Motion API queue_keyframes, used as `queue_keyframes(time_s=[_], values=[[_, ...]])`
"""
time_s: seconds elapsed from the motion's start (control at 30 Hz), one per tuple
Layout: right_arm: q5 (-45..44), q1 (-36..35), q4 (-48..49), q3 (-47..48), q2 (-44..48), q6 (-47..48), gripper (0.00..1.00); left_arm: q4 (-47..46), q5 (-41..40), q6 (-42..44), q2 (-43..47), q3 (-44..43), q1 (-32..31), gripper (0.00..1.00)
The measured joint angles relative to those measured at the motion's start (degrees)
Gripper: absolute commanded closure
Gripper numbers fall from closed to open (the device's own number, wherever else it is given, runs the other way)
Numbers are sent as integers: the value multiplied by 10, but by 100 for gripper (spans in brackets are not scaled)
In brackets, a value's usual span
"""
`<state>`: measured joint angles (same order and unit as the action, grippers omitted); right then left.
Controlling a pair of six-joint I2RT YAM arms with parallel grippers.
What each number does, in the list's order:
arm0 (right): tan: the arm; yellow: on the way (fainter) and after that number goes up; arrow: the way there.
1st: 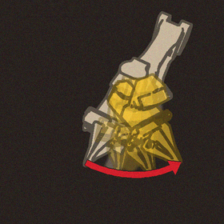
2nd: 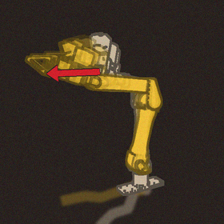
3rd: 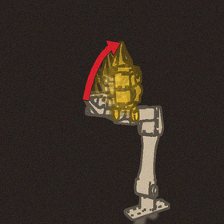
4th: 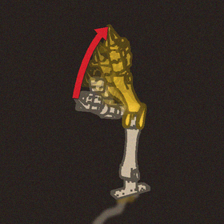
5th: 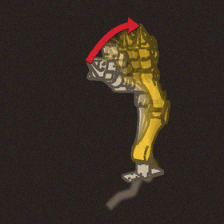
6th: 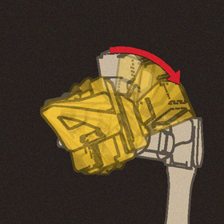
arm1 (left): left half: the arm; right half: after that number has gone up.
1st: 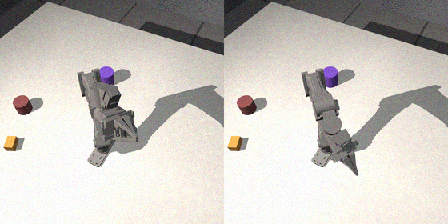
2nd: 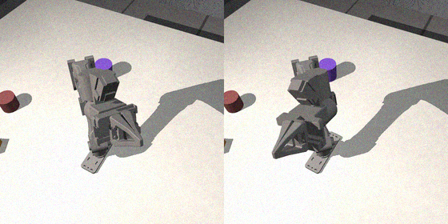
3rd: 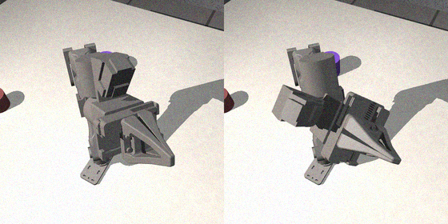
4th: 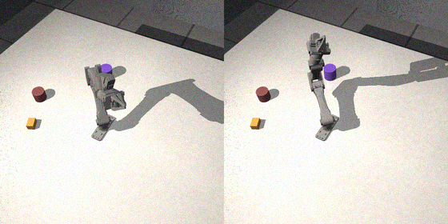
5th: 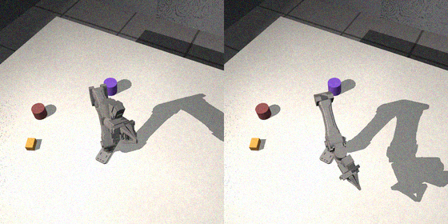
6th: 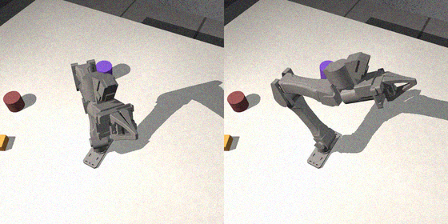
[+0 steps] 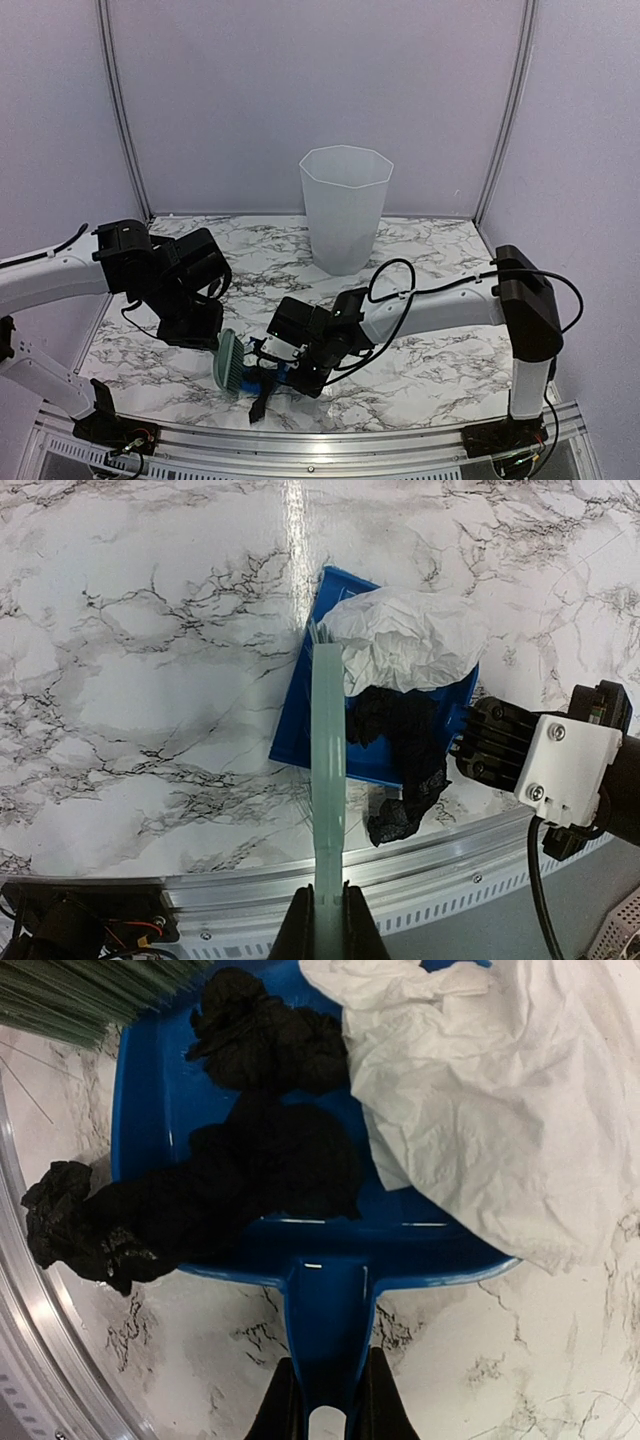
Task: Sweep away the paper scraps from the table
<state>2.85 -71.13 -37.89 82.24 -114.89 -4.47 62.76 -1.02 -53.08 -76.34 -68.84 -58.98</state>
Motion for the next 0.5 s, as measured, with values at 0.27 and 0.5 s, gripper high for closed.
queue_keyframes(time_s=[0.27, 0.5], values=[[-23, 0, 24, -34, 33, -27, 100, 3, -15, 0, 4, -38, 0, 100], [-46, 9, 36, -35, 53, -35, 100, 23, -33, 2, 0, -89, 0, 100]])
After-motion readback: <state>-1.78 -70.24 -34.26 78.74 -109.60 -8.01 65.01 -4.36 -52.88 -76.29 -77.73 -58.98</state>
